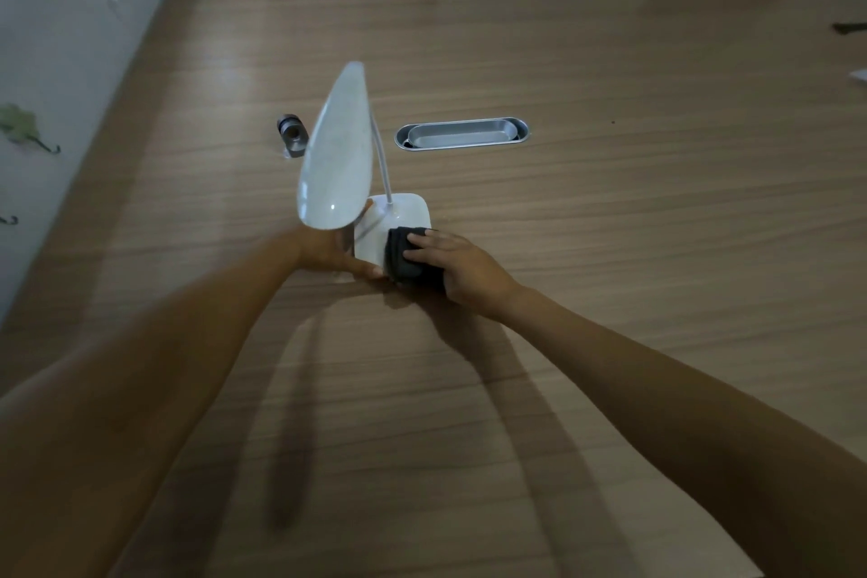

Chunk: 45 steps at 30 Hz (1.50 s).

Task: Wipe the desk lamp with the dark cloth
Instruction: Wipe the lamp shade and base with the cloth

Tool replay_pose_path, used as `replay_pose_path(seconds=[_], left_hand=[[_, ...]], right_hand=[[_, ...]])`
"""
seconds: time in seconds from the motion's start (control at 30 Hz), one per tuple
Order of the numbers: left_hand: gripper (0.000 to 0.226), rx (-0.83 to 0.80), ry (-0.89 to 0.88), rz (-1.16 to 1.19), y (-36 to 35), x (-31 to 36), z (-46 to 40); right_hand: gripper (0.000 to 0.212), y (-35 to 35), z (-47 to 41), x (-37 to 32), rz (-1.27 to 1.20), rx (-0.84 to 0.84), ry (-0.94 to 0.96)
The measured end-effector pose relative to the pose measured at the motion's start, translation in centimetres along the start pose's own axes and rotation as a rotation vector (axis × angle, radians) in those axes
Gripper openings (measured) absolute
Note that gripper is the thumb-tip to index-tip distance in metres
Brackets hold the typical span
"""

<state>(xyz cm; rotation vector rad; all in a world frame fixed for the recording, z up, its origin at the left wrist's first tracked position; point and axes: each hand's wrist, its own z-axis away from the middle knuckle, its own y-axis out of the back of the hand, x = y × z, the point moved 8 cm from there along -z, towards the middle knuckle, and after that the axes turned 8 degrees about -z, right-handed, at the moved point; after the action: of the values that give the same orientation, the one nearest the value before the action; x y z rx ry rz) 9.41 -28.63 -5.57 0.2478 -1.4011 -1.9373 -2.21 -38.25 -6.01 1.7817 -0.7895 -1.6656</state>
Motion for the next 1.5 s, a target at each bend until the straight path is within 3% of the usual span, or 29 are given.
replay_pose_path(seconds=[0.13,0.27,0.33,0.5,0.67,0.9,1.0,1.1,1.27,1.5], left_hand=[[0.112,0.007,0.013,-0.003,0.4,0.2,0.3],[0.110,-0.001,0.027,-0.036,0.4,0.3,0.1],[0.109,-0.008,0.041,-0.044,0.3,0.2,0.0],[0.111,-0.041,0.056,-0.067,0.0,0.0,-0.4],[0.111,-0.042,0.058,-0.068,-0.1,-0.2,-0.5],[0.105,-0.003,0.049,-0.061,0.6,0.8,-0.1],[0.093,0.019,0.050,-0.051,0.9,1.0,0.3],[0.096,0.054,0.052,-0.063,1.0,1.3,0.8],[0.101,0.067,0.116,-0.062,0.5,0.4,0.8],[0.100,0.119,0.146,-0.066,0.9,0.3,1.3]], right_hand=[[0.057,2.4,1.8,1.2,-0.035,0.026,-0.068],[0.048,6.4,0.5,3.6,-0.231,0.318,-0.329],[0.047,6.6,-1.9,3.0,-0.285,0.366,-0.372],[0.046,3.4,-6.8,1.3,-0.238,0.206,-0.377],[0.054,2.2,-5.4,2.2,-0.090,0.059,-0.346],[0.055,1.2,-0.1,1.5,-0.044,0.020,-0.218],[0.053,3.1,0.3,2.3,-0.210,0.203,-0.354],[0.053,3.7,-1.1,1.9,-0.280,0.333,-0.427],[0.053,1.0,-2.4,0.3,-0.198,0.131,-0.335],[0.058,-0.4,1.9,0.9,-0.034,0.070,-0.320]])
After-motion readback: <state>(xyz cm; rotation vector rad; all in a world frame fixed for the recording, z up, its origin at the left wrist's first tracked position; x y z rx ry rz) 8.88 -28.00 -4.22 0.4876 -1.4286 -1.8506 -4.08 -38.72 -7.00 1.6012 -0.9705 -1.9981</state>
